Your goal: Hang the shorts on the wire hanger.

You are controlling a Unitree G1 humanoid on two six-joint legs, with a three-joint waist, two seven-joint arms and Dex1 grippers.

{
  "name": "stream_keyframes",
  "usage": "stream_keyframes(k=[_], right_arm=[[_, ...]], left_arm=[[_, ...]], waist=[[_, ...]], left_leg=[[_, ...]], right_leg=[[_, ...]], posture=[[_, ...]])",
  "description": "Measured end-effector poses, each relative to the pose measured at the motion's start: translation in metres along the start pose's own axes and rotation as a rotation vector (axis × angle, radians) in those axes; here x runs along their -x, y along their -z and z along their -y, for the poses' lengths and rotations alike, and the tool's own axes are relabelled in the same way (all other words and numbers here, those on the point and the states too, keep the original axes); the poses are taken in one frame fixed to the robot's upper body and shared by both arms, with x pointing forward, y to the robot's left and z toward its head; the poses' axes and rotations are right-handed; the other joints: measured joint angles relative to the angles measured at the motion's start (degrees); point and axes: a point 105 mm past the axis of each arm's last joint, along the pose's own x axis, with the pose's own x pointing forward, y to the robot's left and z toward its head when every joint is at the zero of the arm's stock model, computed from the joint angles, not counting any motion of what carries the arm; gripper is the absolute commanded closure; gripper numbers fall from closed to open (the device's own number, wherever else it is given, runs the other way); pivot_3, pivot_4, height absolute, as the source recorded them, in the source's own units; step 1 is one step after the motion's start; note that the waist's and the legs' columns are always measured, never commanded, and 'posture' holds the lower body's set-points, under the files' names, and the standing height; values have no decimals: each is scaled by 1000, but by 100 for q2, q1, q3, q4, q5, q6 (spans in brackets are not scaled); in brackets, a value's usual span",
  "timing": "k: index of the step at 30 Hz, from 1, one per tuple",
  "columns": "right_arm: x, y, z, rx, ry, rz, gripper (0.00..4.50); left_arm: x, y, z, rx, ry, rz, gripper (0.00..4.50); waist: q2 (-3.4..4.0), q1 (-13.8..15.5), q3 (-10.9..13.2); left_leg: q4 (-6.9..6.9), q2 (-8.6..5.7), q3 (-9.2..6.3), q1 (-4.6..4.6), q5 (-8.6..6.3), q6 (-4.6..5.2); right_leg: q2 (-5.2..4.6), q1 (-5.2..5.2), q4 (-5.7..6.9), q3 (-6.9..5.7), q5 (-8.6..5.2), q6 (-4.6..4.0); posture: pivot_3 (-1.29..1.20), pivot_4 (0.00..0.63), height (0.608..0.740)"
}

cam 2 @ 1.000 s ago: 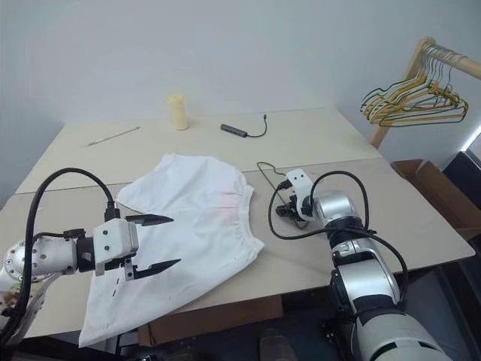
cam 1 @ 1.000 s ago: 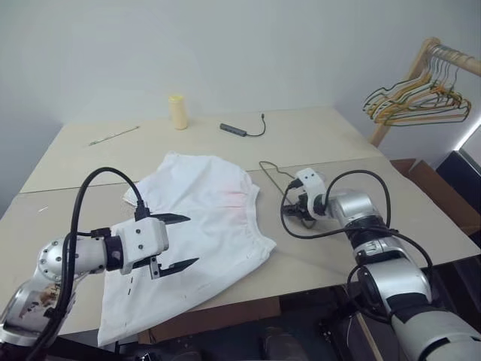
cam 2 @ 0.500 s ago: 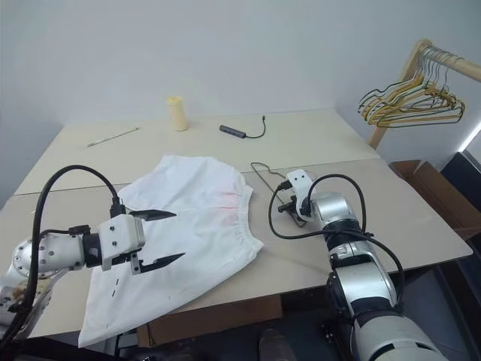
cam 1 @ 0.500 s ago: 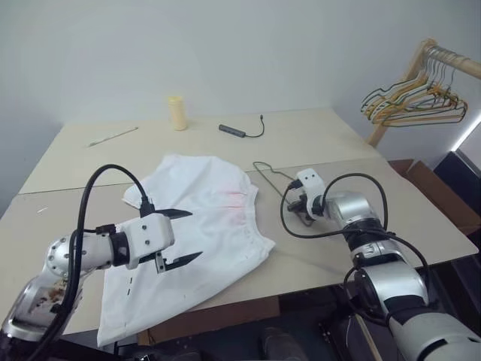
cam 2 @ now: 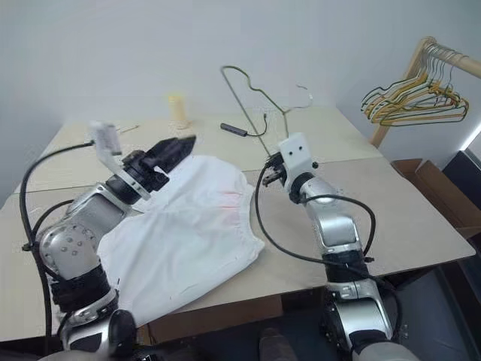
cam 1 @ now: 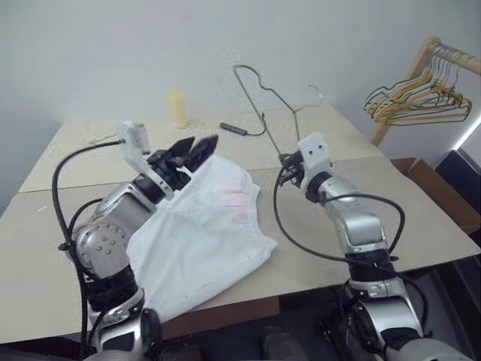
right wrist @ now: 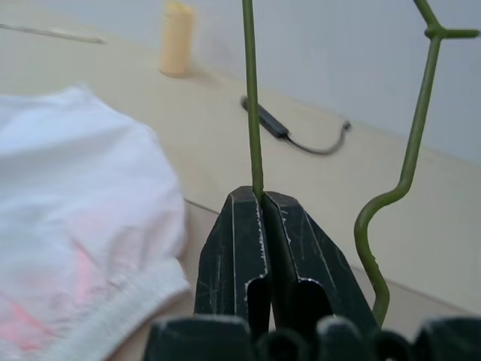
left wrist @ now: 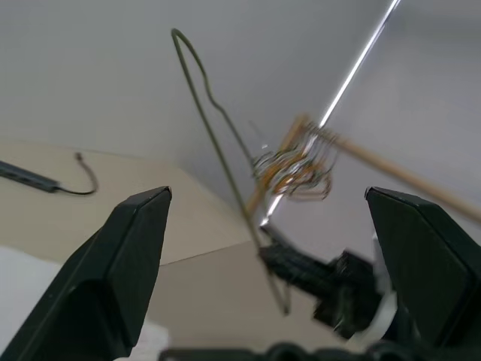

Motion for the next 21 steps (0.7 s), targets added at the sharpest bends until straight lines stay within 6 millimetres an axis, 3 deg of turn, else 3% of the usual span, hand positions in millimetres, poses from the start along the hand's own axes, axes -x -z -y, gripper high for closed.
stream_keyframes(k=[7, 14, 21], right_arm=[[12, -32, -38, 116, -182, 177, 4468], [21, -38, -61, 185, -302, 259, 4468], [23, -35, -63, 190, -318, 260, 4500]], left_arm=[[3, -13, 0, 135, 24, 87, 0], [-2, -12, 8, 124, 49, 86, 0], [-4, -10, 5, 124, 18, 96, 2216]], waist=[[0, 1, 0], [0, 24, 0], [0, 23, 0]], left_leg=[[-2, -8, 3, 11, 1, -1], [-1, -11, 36, 13, 2, -2], [-2, -10, 42, 18, 2, -2]], right_leg=[[2, 12, -8, 0, -1, -1], [2, 19, -11, 0, -2, -2], [3, 22, -12, 1, -2, -3]], posture=[[-88, 0, 740], [-82, 0, 740], [-82, 0, 740]])
